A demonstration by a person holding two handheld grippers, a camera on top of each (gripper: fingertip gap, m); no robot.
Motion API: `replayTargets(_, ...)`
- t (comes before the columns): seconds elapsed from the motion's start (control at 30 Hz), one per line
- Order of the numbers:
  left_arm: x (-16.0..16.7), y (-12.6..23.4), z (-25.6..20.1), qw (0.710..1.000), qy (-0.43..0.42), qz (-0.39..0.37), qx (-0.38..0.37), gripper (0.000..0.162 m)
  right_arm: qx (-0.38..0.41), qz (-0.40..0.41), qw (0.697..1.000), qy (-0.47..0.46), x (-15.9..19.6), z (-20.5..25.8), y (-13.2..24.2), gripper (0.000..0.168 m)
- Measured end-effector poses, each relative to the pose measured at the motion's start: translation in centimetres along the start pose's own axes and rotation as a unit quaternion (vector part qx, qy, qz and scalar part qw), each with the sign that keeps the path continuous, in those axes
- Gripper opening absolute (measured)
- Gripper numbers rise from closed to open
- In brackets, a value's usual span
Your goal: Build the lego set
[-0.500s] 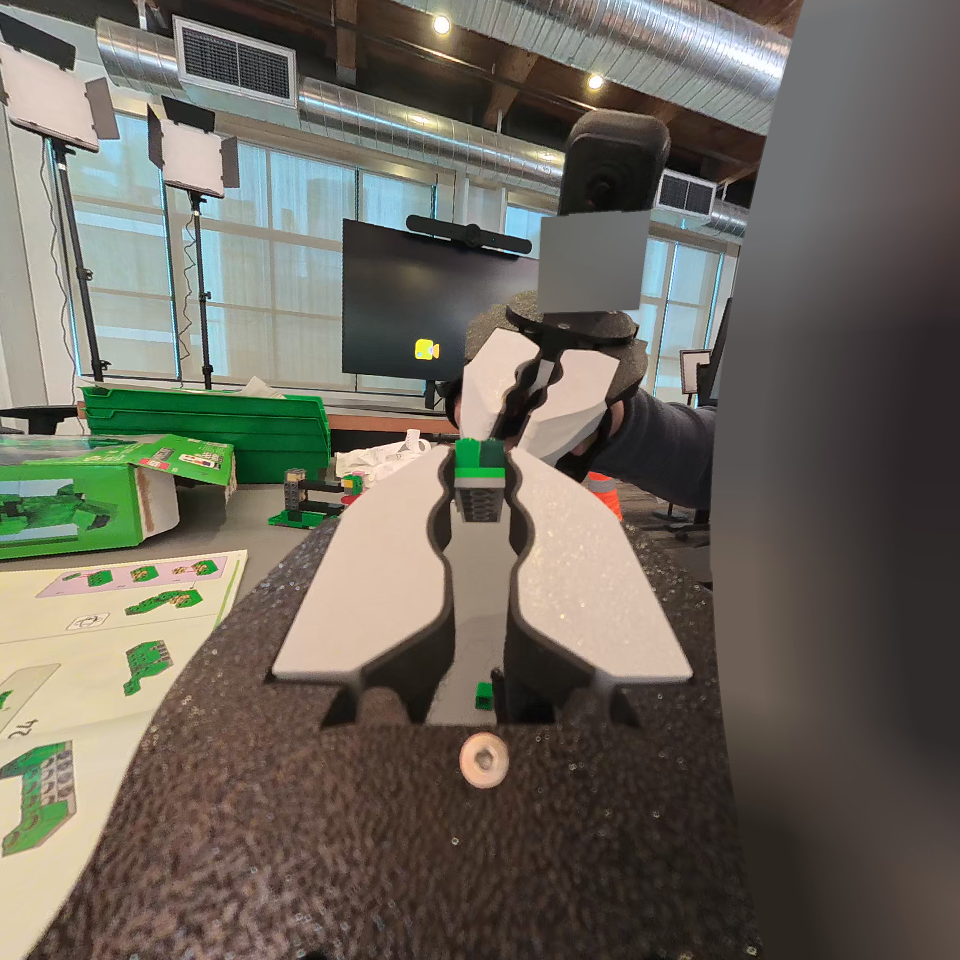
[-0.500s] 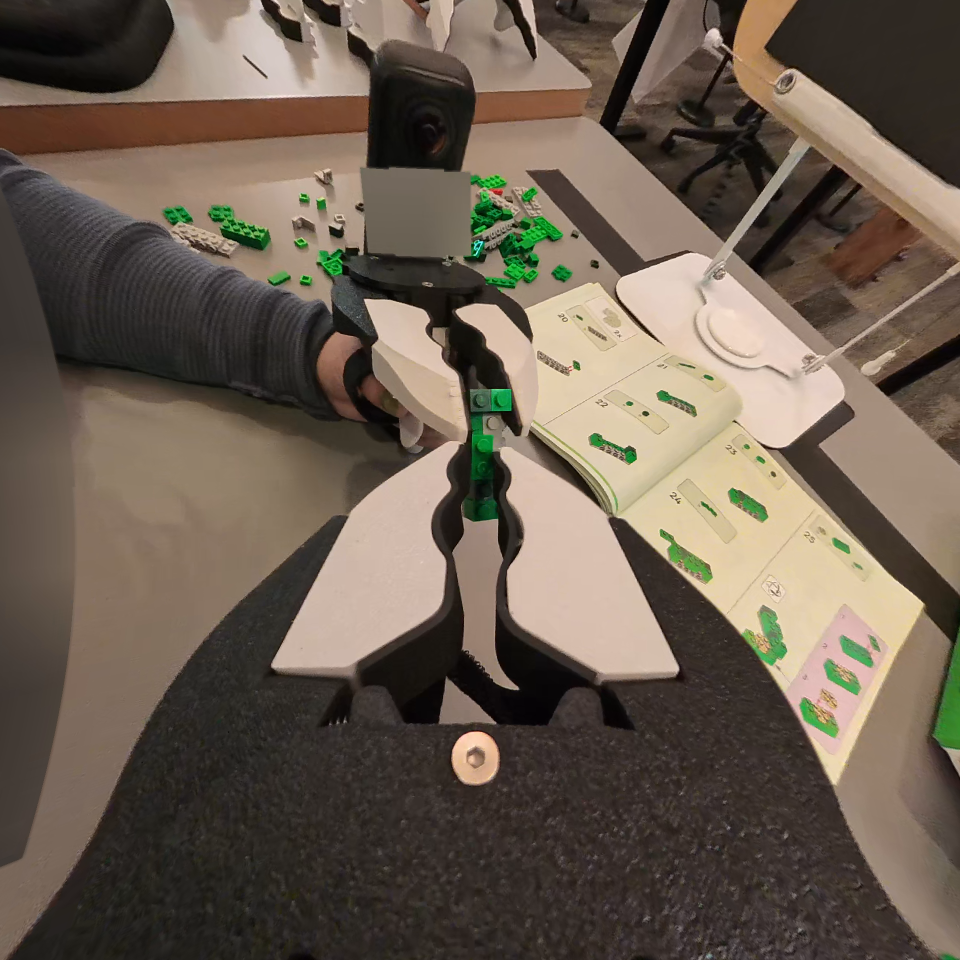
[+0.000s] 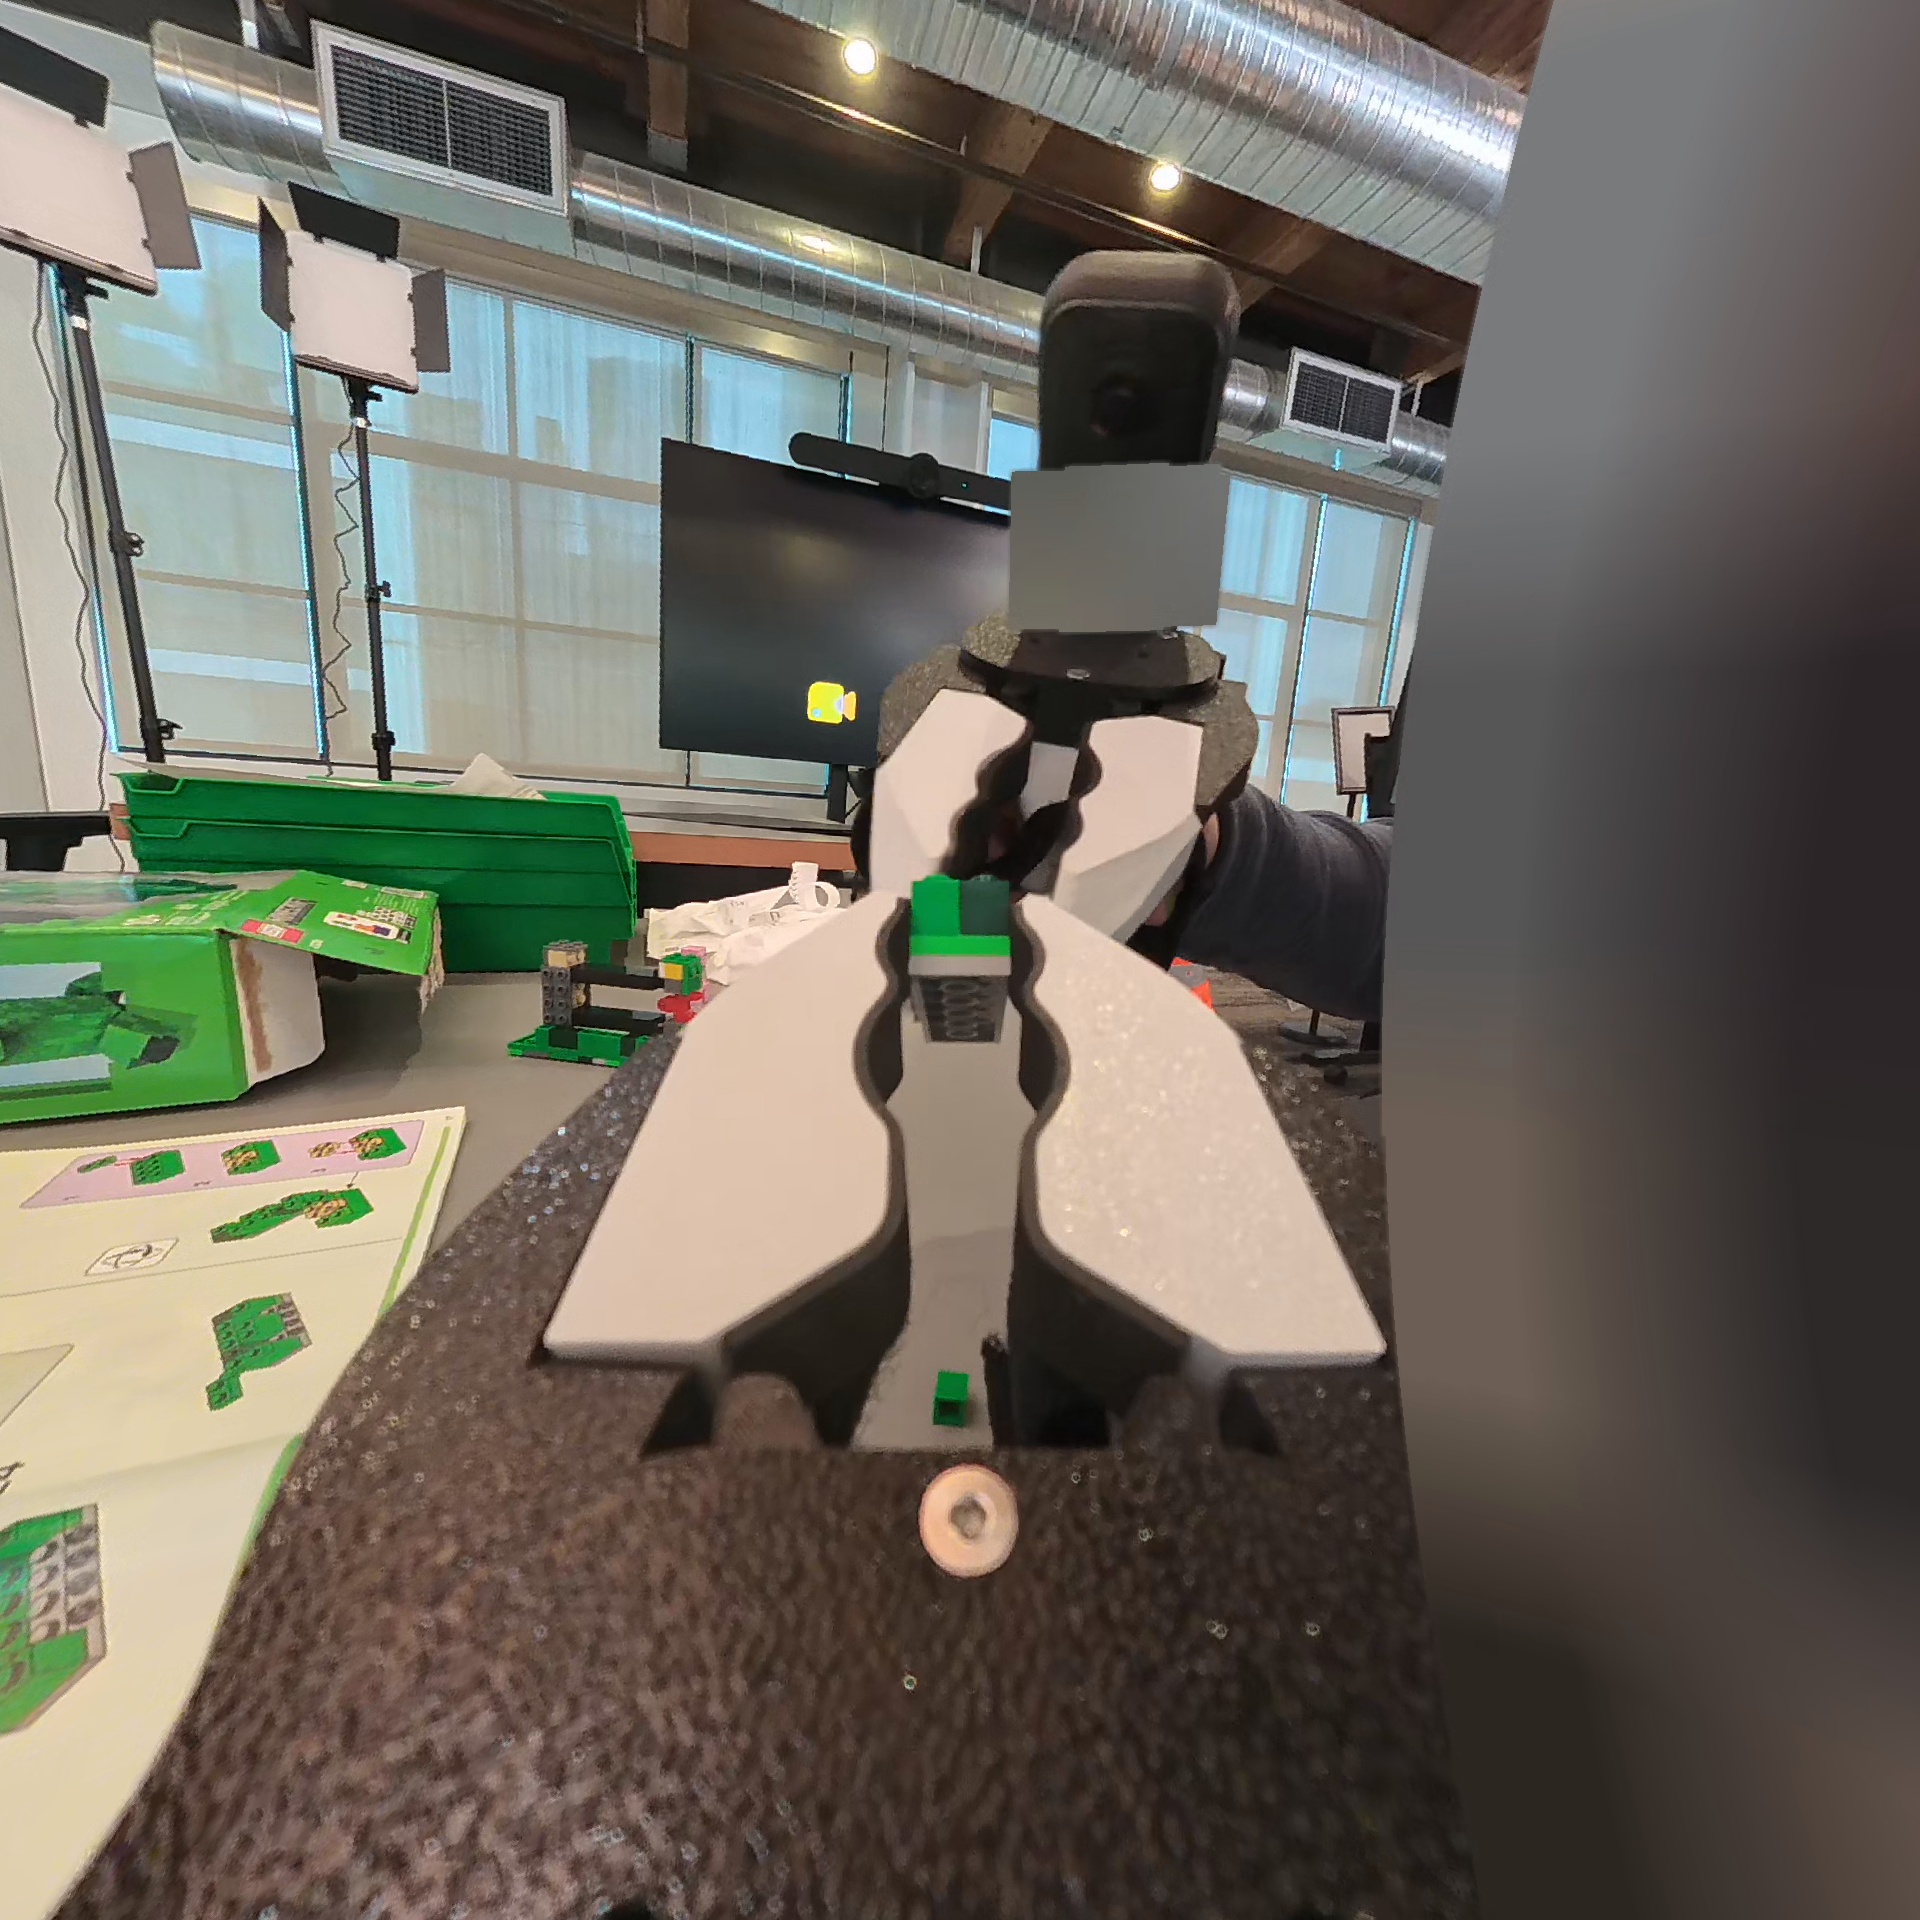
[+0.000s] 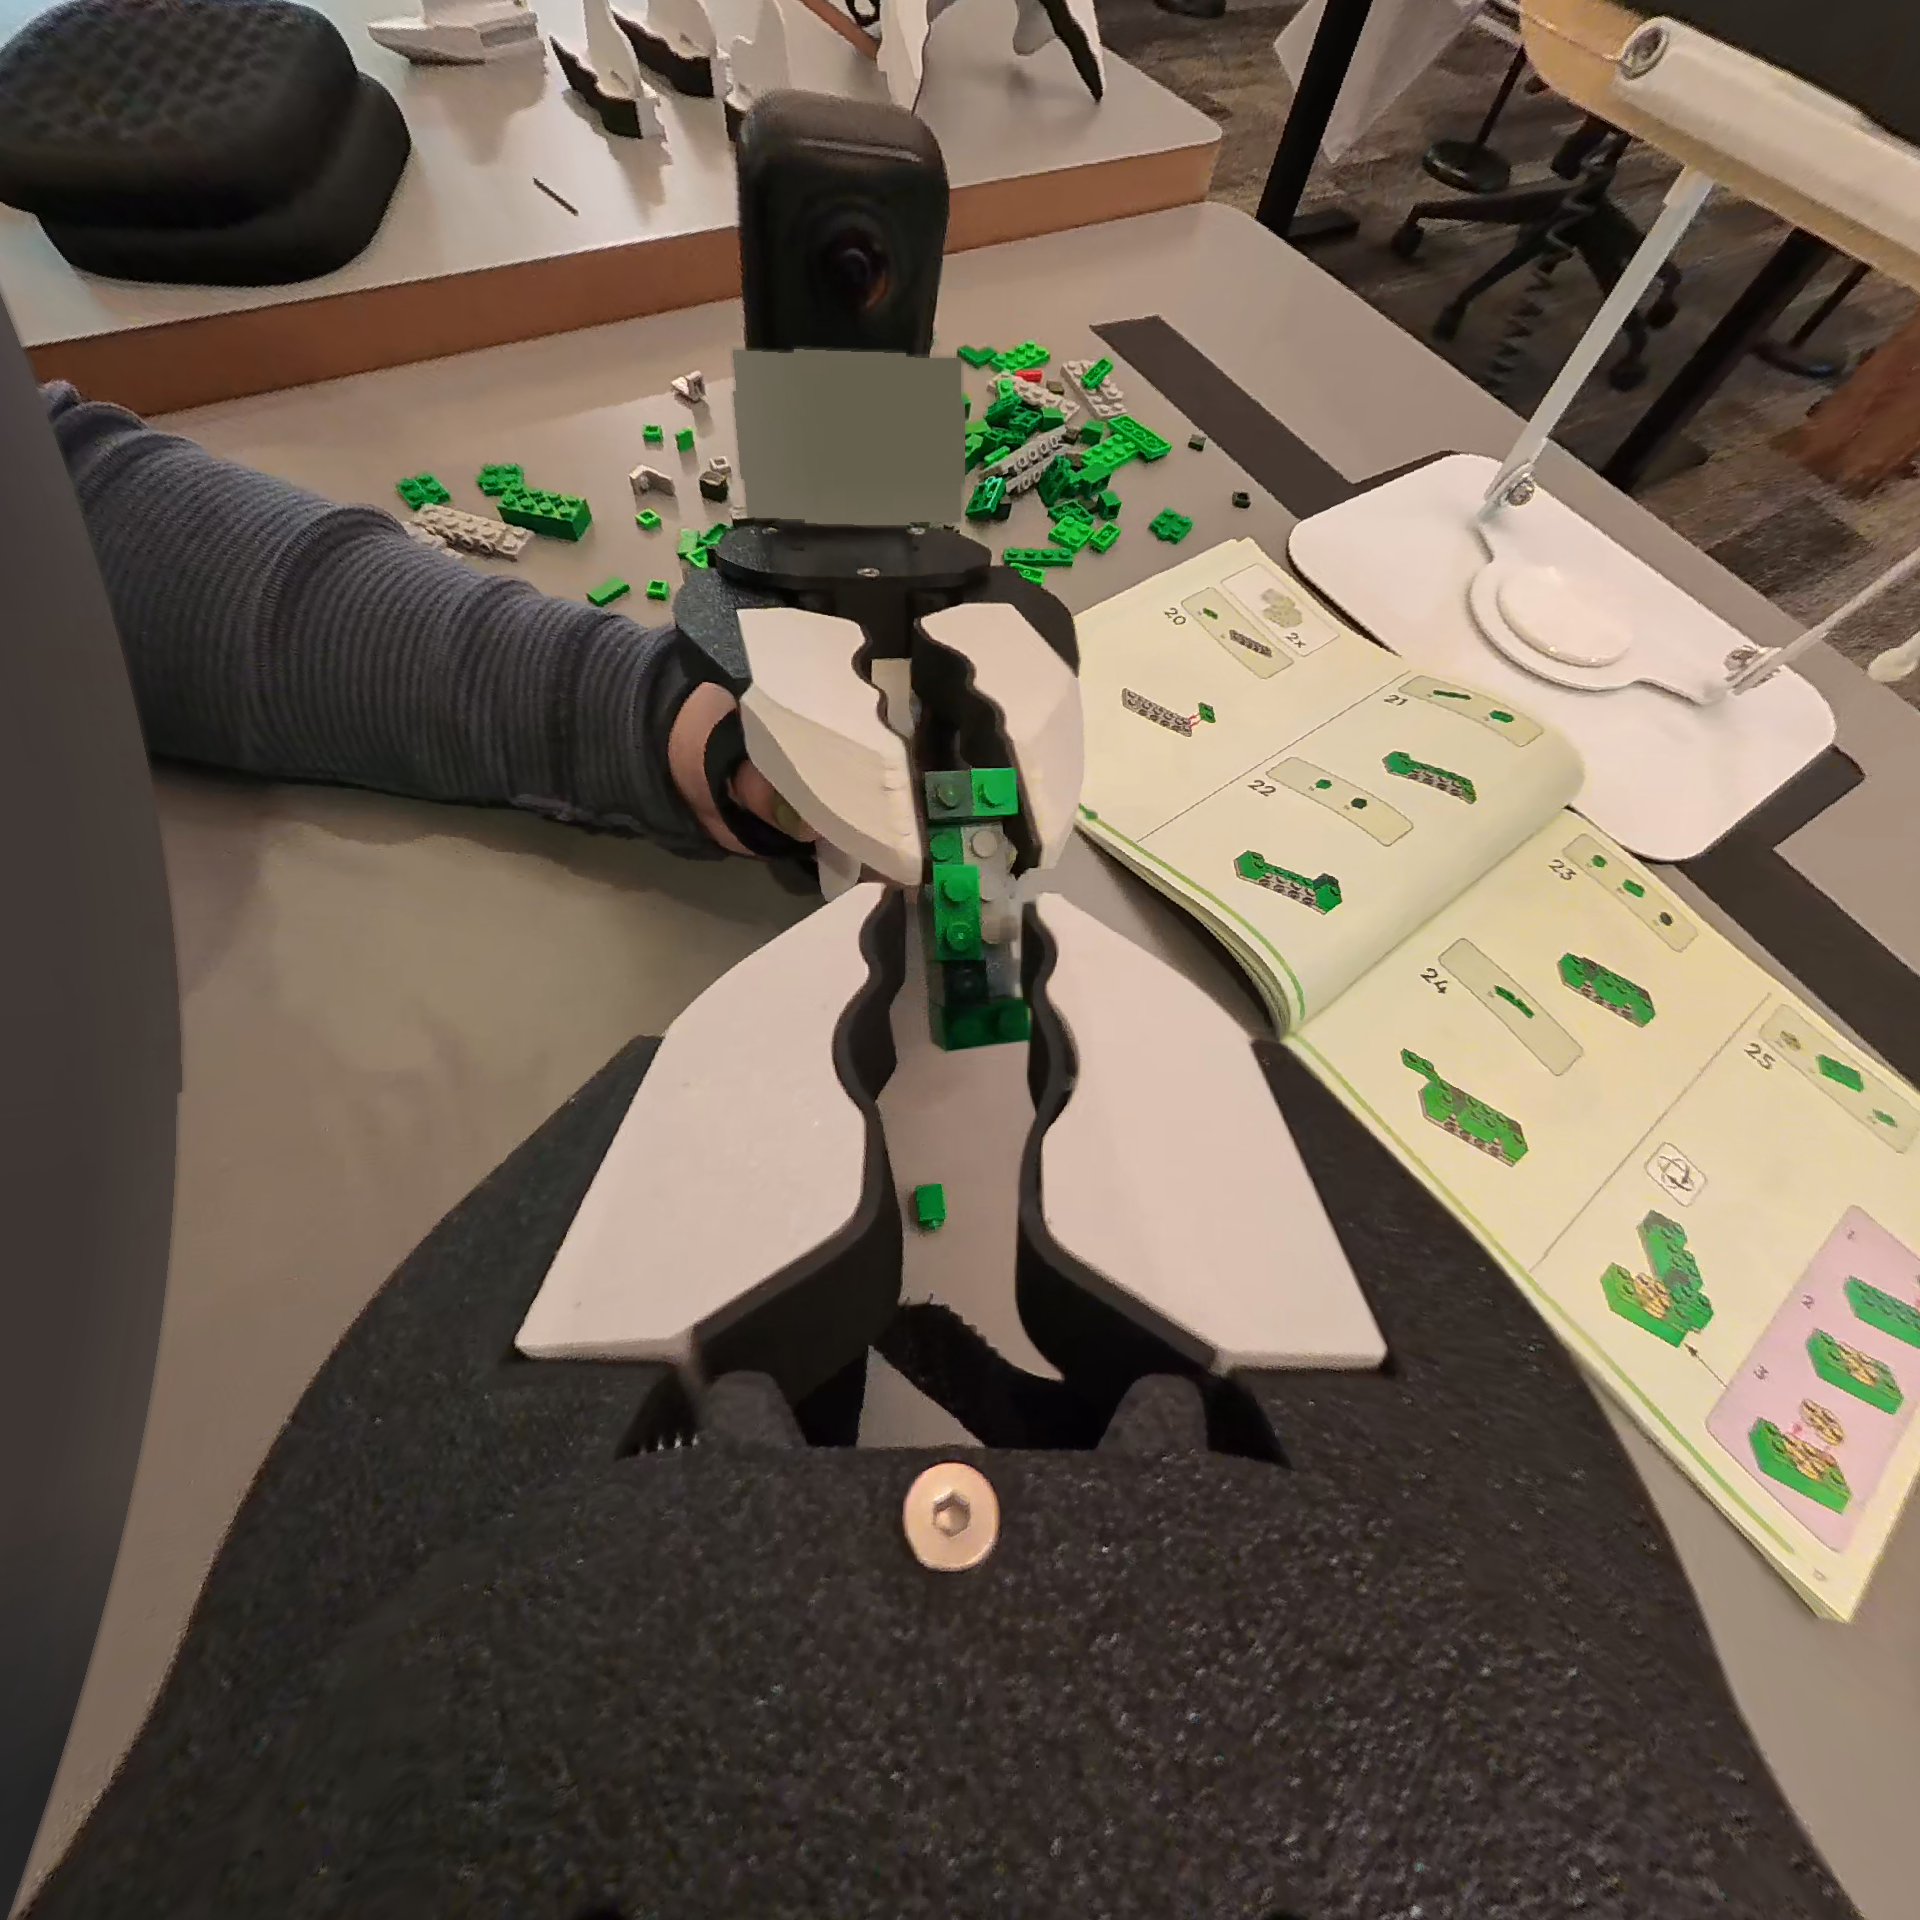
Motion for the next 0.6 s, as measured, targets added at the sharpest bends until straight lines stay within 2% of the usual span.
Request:
replayTargets(0.13, -0.1, 0.3, 0.4, 0.999, 0.014, -0.016, -0.024, 0.017, 0.030, -0.020, 0.999, 0.023, -0.2, 0.1, 0.5, 0.040)
replayTargets(0.23, -0.2, 0.7, 0.9, 0.997, 0.040, -0.043, -0.055, 0.017, 0.121, -0.026, 0.986, 0.113, 0.0, 1.2, 0.5, 0.045)
replayTargets(0.33, -0.2, 1.0, 1.2, 0.995, 0.050, -0.057, -0.070, 0.017, 0.252, 0.011, 0.930, 0.269, 0.5, 2.9, -0.5, 0.046)
replayTargets(0.43, -0.2, 0.9, 1.1, 0.995, 0.048, -0.055, -0.073, 0.017, 0.321, 0.059, 0.861, 0.389, 0.9, 4.2, -2.4, 0.047)
replayTargets(0.5, -0.2, 0.9, 1.1, 0.995, 0.050, -0.055, -0.072, 0.017, 0.337, 0.080, 0.837, 0.424, 1.2, 4.4, -3.5, 0.046)
replayTargets(0.6, -0.2, 0.9, 1.1, 0.995, 0.051, -0.055, -0.071, 0.017, 0.355, 0.087, 0.822, 0.437, 1.4, 4.3, -4.2, 0.042)
Point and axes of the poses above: each gripper's, where its closed fingertips meet, y back along the fingers, x out of its underside, z = x × y across the jaws, the point moved 10 cm from there along y, back along the fingers, and after that the axes turned 4 degrees about -z, right-handed, at the moved point
